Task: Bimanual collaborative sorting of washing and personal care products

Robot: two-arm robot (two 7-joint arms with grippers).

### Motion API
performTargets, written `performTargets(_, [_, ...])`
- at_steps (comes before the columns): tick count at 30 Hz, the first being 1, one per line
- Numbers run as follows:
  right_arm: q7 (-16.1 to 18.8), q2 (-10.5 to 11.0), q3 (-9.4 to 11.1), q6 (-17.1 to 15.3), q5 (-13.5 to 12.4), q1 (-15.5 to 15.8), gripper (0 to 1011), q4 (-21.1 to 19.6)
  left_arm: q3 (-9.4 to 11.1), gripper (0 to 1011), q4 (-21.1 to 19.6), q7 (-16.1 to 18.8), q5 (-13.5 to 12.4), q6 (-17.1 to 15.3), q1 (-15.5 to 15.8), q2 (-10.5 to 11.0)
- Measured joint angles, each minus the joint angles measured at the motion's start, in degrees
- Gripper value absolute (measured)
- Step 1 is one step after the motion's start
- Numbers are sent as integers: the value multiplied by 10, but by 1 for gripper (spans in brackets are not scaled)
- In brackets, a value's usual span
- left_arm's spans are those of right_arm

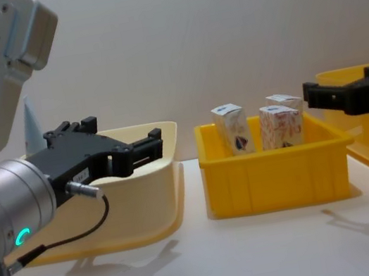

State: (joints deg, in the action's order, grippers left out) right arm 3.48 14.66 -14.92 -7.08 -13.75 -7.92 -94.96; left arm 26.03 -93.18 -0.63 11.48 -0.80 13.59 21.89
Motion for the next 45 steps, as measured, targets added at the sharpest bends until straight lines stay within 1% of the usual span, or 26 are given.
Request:
performTargets(9, [-6,-17,-6,-22,10,-31,1001,28,0,1000,0,0,0,0,0,0])
performTargets(13, [-11,-25,-9,-29,15,-46,1001,46,0,1000,0,0,0,0,0,0])
performTargets(16, [-15,-35,-12,-33,21,-62,1001,66,0,1000,0,0,0,0,0,0])
performTargets(22, [-21,-48,-17,-36,30,-85,1001,95,0,1000,0,0,0,0,0,0])
performTargets(28, [-26,-65,-24,-36,41,-114,1001,136,0,1000,0,0,0,0,0,0])
performTargets(34, [-30,-78,-28,-36,49,-134,1001,167,0,1000,0,0,0,0,0,0])
performTargets(45, [-42,-97,-31,-36,61,-155,995,206,0,1000,0,0,0,0,0,0])
